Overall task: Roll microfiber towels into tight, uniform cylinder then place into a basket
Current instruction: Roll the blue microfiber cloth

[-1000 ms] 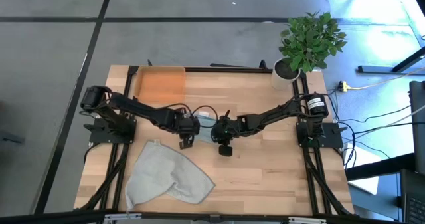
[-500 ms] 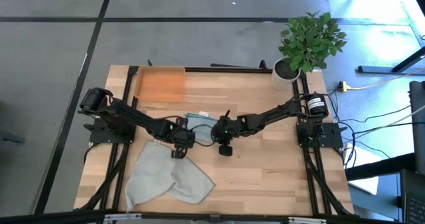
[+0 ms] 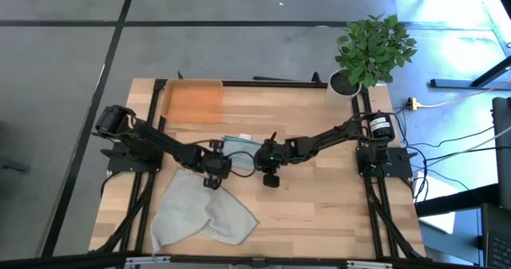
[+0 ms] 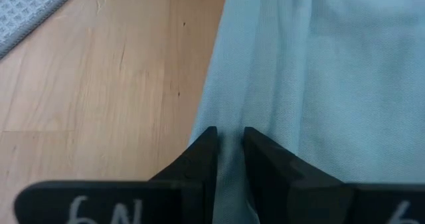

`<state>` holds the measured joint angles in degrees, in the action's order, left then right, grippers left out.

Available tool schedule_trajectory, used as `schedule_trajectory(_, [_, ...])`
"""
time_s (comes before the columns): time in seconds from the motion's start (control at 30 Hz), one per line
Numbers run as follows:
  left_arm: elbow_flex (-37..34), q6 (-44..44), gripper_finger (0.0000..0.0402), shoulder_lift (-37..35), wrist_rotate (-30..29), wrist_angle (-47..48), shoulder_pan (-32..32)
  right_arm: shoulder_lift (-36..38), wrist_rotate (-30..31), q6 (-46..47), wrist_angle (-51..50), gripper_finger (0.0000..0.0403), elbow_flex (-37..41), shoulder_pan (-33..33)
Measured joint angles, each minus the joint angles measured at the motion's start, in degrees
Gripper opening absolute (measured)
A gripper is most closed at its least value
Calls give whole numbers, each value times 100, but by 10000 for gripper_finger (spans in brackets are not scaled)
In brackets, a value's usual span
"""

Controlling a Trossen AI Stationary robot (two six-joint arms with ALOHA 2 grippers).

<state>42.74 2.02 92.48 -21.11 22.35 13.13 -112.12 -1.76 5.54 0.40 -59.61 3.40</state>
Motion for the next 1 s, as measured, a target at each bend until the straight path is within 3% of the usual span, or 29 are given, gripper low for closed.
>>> schedule_trajectory(0.23, [-203,39,72,-23,108,-282,-120,0,0,-53,-36,77,-19,0])
schedule_trajectory(0.4, [-241,133,15,-8,38,-313,-138,-13,16,-309,-646,77,-350,30])
schedule_trajectory(0.53, [-243,219,6,-3,26,-301,-142,-22,105,-583,-1188,77,-723,142])
schedule_trajectory(0.77, [-245,225,1,3,113,-273,-145,-22,778,-930,-1741,78,-1232,526])
schedule_trajectory(0.9, [-245,229,1,1,151,-269,-145,-20,840,-1078,-1765,77,-1202,755])
schedule_trajectory(1.0, [-247,229,0,1,161,-269,-145,-17,1363,-1078,-1760,78,-1033,880])
